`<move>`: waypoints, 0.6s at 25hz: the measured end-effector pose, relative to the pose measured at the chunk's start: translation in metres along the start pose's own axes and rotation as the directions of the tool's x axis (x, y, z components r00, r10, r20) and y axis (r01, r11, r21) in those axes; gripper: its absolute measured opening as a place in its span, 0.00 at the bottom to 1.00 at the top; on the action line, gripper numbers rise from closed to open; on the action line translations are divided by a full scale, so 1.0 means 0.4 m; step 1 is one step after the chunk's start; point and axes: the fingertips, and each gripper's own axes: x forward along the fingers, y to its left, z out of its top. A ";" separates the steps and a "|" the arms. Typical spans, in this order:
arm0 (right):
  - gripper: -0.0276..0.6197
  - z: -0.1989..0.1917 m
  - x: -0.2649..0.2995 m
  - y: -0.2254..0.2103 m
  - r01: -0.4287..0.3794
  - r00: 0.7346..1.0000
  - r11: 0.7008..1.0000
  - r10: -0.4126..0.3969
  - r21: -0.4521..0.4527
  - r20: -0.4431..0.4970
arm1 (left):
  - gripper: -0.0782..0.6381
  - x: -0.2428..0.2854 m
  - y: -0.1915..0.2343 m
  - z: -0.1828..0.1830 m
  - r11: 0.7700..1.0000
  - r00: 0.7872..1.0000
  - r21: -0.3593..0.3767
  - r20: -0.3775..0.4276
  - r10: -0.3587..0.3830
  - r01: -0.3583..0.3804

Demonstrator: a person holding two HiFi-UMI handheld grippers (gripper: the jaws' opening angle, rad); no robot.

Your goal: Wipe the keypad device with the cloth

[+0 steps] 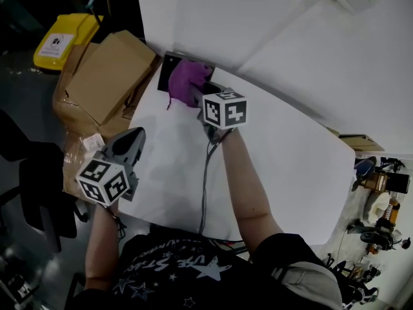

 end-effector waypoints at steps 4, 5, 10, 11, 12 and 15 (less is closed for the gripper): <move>0.19 -0.009 -0.047 -0.043 0.042 0.999 0.999 -0.042 0.024 0.009 | 0.12 0.006 -0.029 -0.005 1.000 1.000 0.005 -0.006 -0.023 0.023; 0.19 -0.013 -0.059 -0.052 0.052 0.999 0.998 -0.052 0.030 0.010 | 0.12 0.003 -0.034 -0.006 1.000 1.000 0.007 -0.007 -0.025 0.025; 0.19 -0.028 -0.109 -0.081 0.089 0.996 0.995 -0.090 0.047 0.019 | 0.12 -0.016 -0.045 -0.011 1.000 1.000 0.010 0.003 -0.027 0.027; 0.19 -0.030 -0.118 -0.085 0.098 0.995 0.994 -0.099 0.049 0.019 | 0.12 -0.021 -0.047 -0.012 1.000 1.000 0.008 0.006 -0.027 0.027; 0.19 -0.032 -0.127 -0.087 0.104 0.994 0.993 -0.106 0.051 0.020 | 0.12 -0.027 -0.050 -0.013 1.000 1.000 0.007 0.008 -0.028 0.028; 0.19 -0.028 -0.150 -0.079 0.112 0.993 0.992 -0.114 0.056 0.032 | 0.12 -0.049 -0.056 -0.011 1.000 0.999 0.010 0.018 -0.029 0.028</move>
